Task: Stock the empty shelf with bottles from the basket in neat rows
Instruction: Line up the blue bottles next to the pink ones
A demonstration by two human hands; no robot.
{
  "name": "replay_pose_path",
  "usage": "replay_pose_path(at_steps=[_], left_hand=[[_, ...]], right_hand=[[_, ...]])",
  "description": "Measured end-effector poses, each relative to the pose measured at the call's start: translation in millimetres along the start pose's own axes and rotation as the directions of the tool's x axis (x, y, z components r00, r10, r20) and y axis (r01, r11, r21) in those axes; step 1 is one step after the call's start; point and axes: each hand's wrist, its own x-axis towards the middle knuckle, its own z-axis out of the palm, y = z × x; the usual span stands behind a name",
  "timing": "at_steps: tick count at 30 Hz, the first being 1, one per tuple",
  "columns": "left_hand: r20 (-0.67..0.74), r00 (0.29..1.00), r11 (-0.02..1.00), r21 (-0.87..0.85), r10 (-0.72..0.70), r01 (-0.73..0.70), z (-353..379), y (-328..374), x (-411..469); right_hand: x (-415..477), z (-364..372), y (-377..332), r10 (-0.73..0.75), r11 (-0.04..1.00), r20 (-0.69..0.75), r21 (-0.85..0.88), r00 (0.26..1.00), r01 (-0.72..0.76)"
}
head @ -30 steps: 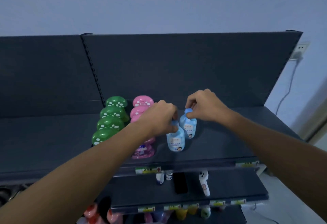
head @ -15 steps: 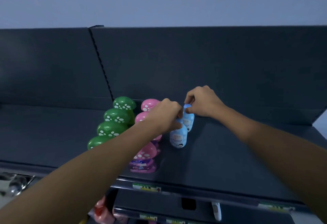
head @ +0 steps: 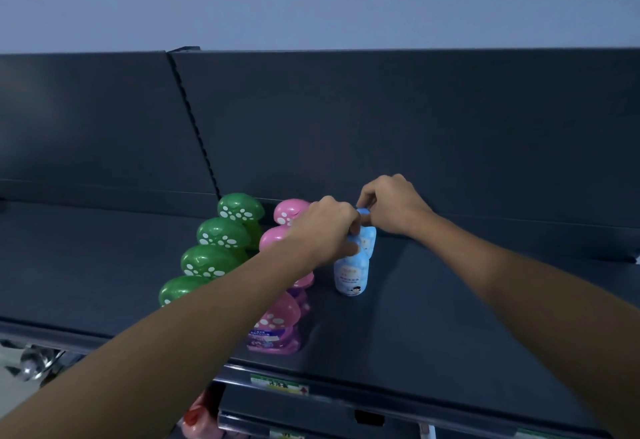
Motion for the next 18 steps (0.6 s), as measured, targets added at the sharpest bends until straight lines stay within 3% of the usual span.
replay_pose_path(at_steps=[18], left_hand=[[-0.027,1.0,1.0,-0.028,0.009,-0.01,4.1,-12.0,1.6]], right_hand=[[14.8,12.4,-0.2,0.032,0.997,-0.026,0.074,0.999,-0.03]])
